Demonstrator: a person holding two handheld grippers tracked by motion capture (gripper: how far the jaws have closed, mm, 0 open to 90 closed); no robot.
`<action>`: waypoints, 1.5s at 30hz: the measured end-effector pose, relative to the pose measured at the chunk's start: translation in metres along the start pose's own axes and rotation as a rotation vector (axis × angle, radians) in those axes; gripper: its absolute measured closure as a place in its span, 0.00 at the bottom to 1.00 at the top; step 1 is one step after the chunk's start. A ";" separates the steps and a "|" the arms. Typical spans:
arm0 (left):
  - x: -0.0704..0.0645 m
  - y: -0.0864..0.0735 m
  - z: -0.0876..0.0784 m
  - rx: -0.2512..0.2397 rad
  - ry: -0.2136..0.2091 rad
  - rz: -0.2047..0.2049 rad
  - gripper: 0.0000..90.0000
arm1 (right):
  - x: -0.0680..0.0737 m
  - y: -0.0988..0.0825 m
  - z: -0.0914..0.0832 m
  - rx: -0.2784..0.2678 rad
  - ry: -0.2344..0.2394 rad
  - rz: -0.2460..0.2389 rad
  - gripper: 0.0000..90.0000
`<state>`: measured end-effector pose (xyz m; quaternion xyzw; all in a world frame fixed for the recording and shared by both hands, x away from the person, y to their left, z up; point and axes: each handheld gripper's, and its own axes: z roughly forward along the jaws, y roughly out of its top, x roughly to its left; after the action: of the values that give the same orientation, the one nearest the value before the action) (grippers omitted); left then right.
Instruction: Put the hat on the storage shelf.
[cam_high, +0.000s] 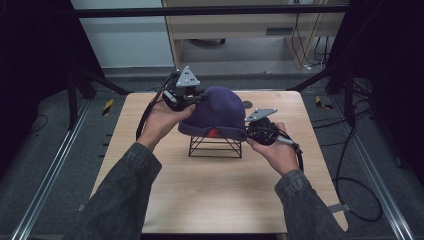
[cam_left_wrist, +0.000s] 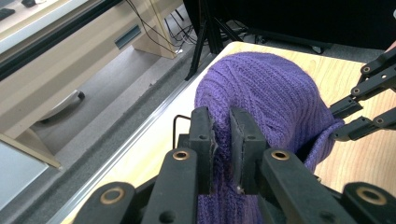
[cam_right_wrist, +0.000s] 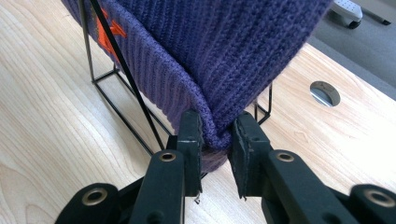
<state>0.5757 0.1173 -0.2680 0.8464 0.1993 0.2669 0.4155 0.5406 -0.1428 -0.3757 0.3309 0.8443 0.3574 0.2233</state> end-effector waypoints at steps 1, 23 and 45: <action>0.000 -0.001 0.001 0.000 -0.001 -0.001 0.89 | 0.000 0.000 0.000 0.000 0.000 0.000 0.83; -0.011 -0.023 0.009 0.014 -0.004 -0.035 0.89 | 0.005 -0.017 0.013 0.033 -0.012 0.030 0.82; -0.010 -0.048 0.019 0.046 -0.017 -0.065 0.89 | 0.009 -0.025 0.031 0.084 0.001 0.032 0.80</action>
<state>0.5741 0.1280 -0.3196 0.8510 0.2294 0.2413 0.4061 0.5437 -0.1354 -0.4158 0.3533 0.8532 0.3256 0.2029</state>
